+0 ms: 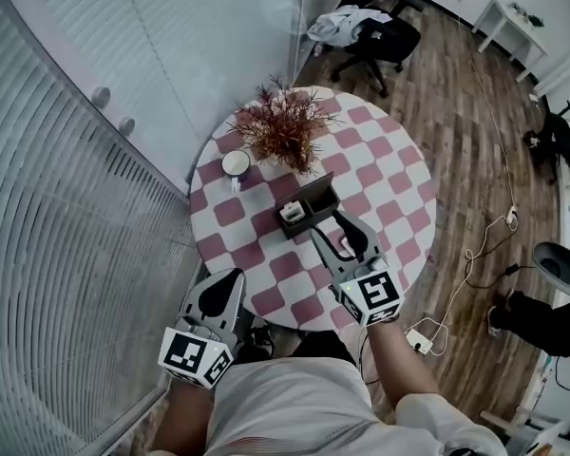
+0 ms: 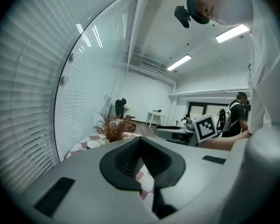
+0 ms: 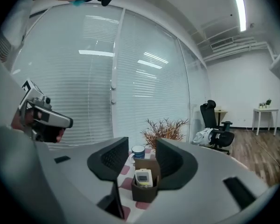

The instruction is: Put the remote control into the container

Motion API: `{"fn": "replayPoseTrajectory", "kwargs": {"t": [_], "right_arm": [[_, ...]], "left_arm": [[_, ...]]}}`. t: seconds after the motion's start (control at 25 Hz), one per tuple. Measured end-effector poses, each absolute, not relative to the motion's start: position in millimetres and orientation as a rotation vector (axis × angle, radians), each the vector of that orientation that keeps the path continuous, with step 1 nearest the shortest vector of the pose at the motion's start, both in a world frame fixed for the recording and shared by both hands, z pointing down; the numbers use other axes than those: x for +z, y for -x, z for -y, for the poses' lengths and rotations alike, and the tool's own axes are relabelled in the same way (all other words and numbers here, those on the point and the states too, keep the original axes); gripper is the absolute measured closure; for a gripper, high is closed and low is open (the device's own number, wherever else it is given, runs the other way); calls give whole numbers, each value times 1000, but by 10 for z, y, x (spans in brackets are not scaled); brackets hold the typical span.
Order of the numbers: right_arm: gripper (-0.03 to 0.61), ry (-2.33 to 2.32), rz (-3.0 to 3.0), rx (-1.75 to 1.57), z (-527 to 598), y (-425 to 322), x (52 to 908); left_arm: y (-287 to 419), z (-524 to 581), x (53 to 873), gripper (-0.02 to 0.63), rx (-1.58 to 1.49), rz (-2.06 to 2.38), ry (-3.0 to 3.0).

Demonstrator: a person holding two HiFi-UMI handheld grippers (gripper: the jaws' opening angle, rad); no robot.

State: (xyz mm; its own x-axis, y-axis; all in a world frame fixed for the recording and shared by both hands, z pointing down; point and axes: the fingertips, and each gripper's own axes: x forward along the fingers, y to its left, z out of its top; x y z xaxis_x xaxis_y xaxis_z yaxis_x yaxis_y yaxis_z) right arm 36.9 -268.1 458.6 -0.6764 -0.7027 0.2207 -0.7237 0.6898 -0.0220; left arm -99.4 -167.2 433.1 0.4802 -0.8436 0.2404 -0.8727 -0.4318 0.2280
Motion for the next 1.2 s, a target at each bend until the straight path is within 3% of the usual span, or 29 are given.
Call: {"fn": "replayPoseTrajectory", "kwargs": {"t": [0.12, 0.24, 0.64, 1.2], "right_arm": [[515, -1237, 2695, 139, 2461, -638, 4352], [548, -1329, 2678, 151, 2298, -904, 4149], [556, -1499, 2642, 96, 1951, -1413, 3764], [555, -1551, 2581, 136, 1854, -1637, 3855]], "left_arm": [[962, 1763, 4168, 604, 129, 1454, -2476], [893, 1817, 3985, 604, 115, 1438, -2542], [510, 1803, 3610, 604, 75, 1362, -2695], [343, 1758, 3578, 604, 35, 1317, -2715]]}}
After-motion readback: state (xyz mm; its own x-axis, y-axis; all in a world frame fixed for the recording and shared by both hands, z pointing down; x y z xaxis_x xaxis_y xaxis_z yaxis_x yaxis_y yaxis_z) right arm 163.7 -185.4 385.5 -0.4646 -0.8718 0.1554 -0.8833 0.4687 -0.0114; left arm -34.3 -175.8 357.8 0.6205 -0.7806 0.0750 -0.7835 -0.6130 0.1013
